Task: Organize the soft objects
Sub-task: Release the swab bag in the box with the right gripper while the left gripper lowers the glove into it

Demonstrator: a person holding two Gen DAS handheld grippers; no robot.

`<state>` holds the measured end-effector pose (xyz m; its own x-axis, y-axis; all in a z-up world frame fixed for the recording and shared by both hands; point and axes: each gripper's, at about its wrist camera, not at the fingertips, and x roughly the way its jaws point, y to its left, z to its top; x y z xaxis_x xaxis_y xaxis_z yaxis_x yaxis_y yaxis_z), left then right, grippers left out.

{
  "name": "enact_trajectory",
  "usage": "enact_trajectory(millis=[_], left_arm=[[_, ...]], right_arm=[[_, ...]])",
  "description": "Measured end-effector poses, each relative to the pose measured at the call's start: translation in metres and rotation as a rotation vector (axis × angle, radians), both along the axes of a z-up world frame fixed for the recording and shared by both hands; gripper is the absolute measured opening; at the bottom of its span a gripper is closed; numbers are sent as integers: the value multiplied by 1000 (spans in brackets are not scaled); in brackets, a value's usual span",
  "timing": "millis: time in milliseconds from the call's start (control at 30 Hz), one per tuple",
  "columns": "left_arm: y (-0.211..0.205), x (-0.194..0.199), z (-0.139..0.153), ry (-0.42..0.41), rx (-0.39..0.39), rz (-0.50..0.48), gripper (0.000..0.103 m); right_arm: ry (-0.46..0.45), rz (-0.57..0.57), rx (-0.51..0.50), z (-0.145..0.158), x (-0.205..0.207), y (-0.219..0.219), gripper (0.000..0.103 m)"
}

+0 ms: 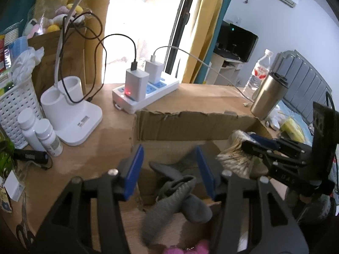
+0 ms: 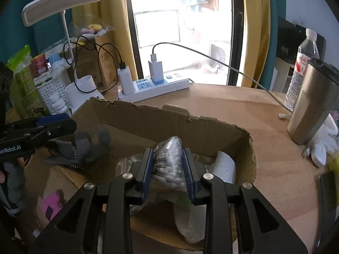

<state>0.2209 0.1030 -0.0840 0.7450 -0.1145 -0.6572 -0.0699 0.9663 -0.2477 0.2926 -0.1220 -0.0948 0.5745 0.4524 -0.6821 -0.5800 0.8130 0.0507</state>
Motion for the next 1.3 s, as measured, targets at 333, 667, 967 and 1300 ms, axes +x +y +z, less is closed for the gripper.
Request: enact_trajectory(millis=[333, 667, 967, 1300], left_arm=[[-2, -10, 6, -14, 5, -1, 53], [-8, -27, 15, -39, 10, -5, 53], [-16, -45, 22, -60, 12, -10, 54], [-22, -63, 27, -80, 10, -14, 56]], right_arm=[[-1, -16, 0, 3, -7, -5, 51], [-24, -23, 18, 17, -22, -13, 53], [-41, -10, 27, 26, -41, -16, 53], [-58, -6, 33, 34, -60, -21, 53]])
